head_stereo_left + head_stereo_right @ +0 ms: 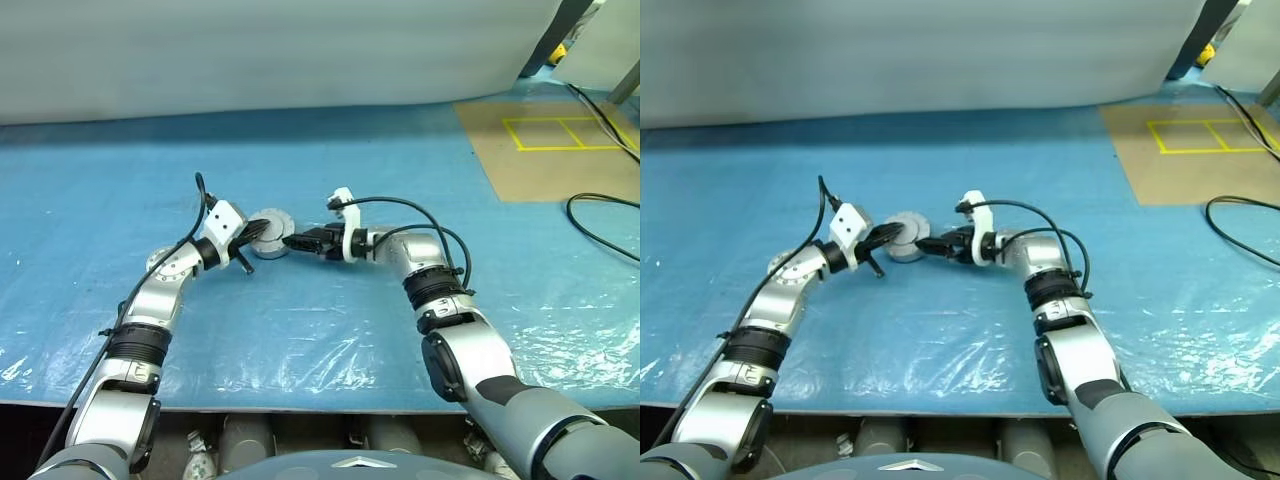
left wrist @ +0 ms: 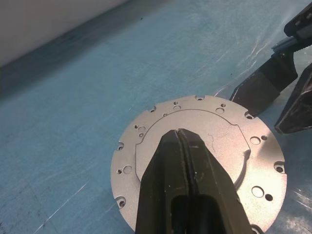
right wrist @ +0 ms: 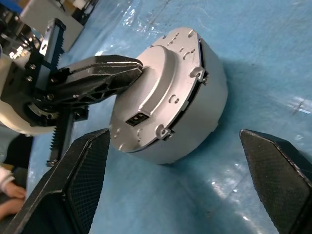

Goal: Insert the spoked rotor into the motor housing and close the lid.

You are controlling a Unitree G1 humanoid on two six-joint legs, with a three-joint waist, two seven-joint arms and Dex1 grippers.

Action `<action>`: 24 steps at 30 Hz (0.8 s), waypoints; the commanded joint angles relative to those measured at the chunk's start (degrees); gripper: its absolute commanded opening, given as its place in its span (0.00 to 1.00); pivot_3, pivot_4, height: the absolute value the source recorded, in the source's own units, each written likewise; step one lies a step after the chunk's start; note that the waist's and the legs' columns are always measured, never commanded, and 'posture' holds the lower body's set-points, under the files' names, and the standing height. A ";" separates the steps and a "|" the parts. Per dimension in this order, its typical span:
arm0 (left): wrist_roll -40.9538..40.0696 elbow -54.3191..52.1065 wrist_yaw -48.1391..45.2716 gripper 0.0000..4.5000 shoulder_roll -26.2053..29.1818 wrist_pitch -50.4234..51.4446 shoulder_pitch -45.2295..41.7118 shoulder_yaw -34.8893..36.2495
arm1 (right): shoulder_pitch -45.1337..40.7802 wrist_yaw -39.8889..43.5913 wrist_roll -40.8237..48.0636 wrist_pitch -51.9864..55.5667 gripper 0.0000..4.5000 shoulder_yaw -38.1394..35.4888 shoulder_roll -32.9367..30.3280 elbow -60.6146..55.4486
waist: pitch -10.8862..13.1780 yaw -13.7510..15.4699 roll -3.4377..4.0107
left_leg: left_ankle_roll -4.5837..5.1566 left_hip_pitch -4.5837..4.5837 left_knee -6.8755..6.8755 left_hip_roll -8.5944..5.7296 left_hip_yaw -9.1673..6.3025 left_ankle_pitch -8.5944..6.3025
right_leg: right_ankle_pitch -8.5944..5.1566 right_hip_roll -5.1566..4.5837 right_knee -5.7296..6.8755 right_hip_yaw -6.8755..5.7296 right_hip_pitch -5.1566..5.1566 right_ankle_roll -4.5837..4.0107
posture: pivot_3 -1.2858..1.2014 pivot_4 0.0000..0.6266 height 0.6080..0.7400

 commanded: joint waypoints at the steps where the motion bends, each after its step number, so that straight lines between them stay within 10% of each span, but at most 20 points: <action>1: 1.51 2.36 0.05 0.00 0.47 1.73 2.18 -1.24 | -1.05 -2.75 4.14 5.49 0.99 -2.97 1.97 -0.90 | 0.00 0.00 0.00 | 0.00 0.01 0.00 0.01 0.00 0.00 | 0.00 0.00 0.00 0.00 0.00 0.00 | 0.52 0.24 1.00; 14: 1.53 2.32 0.36 0.00 0.55 1.83 2.18 -1.25 | -6.28 -19.88 13.30 10.13 0.99 -17.68 8.39 7.22 | 0.00 -0.14 0.00 | -0.03 0.04 -0.01 0.00 0.03 0.01 | 0.00 0.02 0.02 0.01 -0.01 0.01 | 0.52 0.24 1.00; 24: 1.53 2.01 0.62 0.00 0.51 1.97 2.63 -1.16 | -6.87 -19.54 15.60 11.88 0.37 -19.17 7.85 8.33 | 0.00 -0.05 0.01 | -0.04 -0.02 -0.06 -0.04 0.03 0.01 | 0.00 0.03 0.00 0.01 -0.07 0.01 | 0.52 0.24 1.00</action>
